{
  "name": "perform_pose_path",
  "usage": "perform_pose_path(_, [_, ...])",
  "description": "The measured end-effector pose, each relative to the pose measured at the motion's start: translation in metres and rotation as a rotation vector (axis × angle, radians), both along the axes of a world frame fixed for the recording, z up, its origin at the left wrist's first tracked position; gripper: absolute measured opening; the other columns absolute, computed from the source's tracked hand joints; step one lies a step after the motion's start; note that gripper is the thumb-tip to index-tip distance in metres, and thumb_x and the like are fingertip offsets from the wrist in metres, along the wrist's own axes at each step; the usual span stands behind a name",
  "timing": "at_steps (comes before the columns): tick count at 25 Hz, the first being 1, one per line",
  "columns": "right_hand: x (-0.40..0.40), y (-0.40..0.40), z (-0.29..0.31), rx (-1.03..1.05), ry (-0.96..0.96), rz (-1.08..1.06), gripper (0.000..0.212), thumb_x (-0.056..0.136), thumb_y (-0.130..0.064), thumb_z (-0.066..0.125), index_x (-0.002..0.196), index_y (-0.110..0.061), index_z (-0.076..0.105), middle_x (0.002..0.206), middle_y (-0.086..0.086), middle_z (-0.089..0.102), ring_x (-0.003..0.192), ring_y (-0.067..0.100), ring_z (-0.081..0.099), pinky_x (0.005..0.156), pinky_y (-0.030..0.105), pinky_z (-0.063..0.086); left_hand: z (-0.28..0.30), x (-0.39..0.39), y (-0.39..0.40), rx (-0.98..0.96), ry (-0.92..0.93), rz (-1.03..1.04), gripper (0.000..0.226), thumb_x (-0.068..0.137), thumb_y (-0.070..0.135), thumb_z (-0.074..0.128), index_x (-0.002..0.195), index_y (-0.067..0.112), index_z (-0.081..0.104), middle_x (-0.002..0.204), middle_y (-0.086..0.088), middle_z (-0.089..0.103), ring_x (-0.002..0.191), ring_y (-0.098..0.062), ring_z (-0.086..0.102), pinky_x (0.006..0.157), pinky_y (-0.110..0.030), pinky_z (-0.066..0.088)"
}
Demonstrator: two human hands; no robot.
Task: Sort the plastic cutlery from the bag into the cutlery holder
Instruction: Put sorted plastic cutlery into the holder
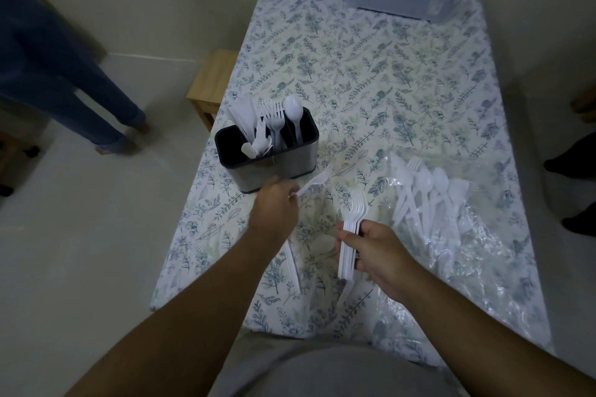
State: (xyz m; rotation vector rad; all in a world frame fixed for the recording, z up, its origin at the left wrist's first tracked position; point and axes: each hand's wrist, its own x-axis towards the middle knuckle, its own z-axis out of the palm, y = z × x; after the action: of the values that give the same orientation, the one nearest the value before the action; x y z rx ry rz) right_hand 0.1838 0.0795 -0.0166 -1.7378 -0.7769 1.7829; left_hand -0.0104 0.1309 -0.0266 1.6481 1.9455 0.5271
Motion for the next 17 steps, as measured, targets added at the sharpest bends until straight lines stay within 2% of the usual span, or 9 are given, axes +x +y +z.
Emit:
perform_pose_path(2, [-0.001,0.005,0.004,0.038,0.002,-0.030,0.013,0.096,-0.013,0.067,0.106,-0.016,0.075,0.098,0.010,0.079,0.093,0.027,0.075,0.094,0.057,0.057,0.017,0.013,-0.016,0.014,-0.110,0.000,0.024,0.095,0.007,0.061,0.116,0.014,0.071,0.106,-0.001,0.069,0.087,-0.012,0.065,0.078,-0.020,0.052])
perform_pose_path(5, [-0.006,0.009,0.007,0.085,-0.007,-0.024,0.013,0.097,-0.017,0.066,0.105,-0.015,0.075,0.096,0.009,0.080,0.093,0.030,0.076,0.089,0.056,0.060,0.034,0.037,-0.045,0.004,-0.183,-0.055,0.037,0.096,0.005,0.059,0.130,0.019,0.065,0.101,0.001,0.064,0.081,-0.002,0.059,0.074,-0.009,0.046])
perform_pose_path(6, [-0.008,0.009,0.008,0.092,-0.013,-0.021,0.013,0.097,-0.018,0.066,0.104,-0.010,0.074,0.095,0.013,0.079,0.094,0.033,0.076,0.088,0.055,0.061,0.037,0.043,-0.052,0.006,-0.200,-0.072,0.037,0.095,0.005,0.060,0.129,0.019,0.065,0.098,0.001,0.062,0.079,-0.001,0.057,0.072,-0.010,0.047])
perform_pose_path(9, [-0.012,0.006,0.009,0.116,-0.029,0.012,0.032,0.093,-0.025,0.069,0.104,0.005,0.066,0.100,0.027,0.073,0.097,0.043,0.072,0.084,0.060,0.060,0.038,0.047,-0.059,0.008,-0.196,-0.105,0.025,0.093,0.007,0.063,0.115,0.014,0.072,0.092,-0.006,0.063,0.077,-0.013,0.062,0.074,-0.032,0.056])
perform_pose_path(10, [-0.013,0.005,0.011,0.128,-0.029,0.023,0.036,0.092,-0.027,0.070,0.104,0.007,0.063,0.102,0.030,0.071,0.096,0.043,0.072,0.084,0.061,0.059,0.038,0.045,-0.059,-0.009,-0.199,-0.119,0.026,0.093,0.008,0.063,0.116,0.015,0.072,0.094,-0.007,0.064,0.079,-0.015,0.064,0.075,-0.033,0.057])
perform_pose_path(11, [-0.013,0.004,0.012,0.136,-0.029,0.028,0.038,0.092,-0.027,0.070,0.103,0.008,0.062,0.103,0.033,0.069,0.093,0.042,0.073,0.084,0.060,0.060,0.037,0.042,-0.057,-0.030,-0.198,-0.150,0.029,0.093,0.010,0.063,0.120,0.017,0.071,0.096,-0.006,0.065,0.081,-0.015,0.065,0.076,-0.028,0.057])
perform_pose_path(13, [-0.012,0.004,0.012,0.144,-0.036,0.046,0.034,0.094,-0.026,0.069,0.099,0.006,0.063,0.102,0.033,0.069,0.088,0.038,0.073,0.085,0.061,0.059,0.038,0.038,-0.056,-0.063,-0.202,-0.204,0.030,0.093,0.011,0.062,0.120,0.020,0.072,0.097,0.001,0.065,0.084,-0.006,0.063,0.075,-0.008,0.048])
perform_pose_path(14, [-0.011,0.004,0.012,0.143,-0.047,0.064,0.028,0.096,-0.026,0.067,0.097,0.002,0.066,0.099,0.029,0.072,0.090,0.037,0.074,0.086,0.059,0.059,0.040,0.038,-0.057,-0.075,-0.220,-0.194,0.026,0.093,0.012,0.062,0.115,0.021,0.074,0.094,0.007,0.065,0.082,-0.001,0.062,0.071,-0.003,0.045])
perform_pose_path(17, [-0.013,0.004,0.012,0.124,-0.073,0.120,0.020,0.102,-0.027,0.059,0.094,-0.013,0.072,0.095,0.013,0.077,0.093,0.029,0.075,0.090,0.053,0.060,0.043,0.042,-0.060,-0.144,-0.358,-0.073,0.021,0.093,0.016,0.061,0.102,0.025,0.077,0.088,0.012,0.073,0.079,0.001,0.068,0.067,-0.010,0.054])
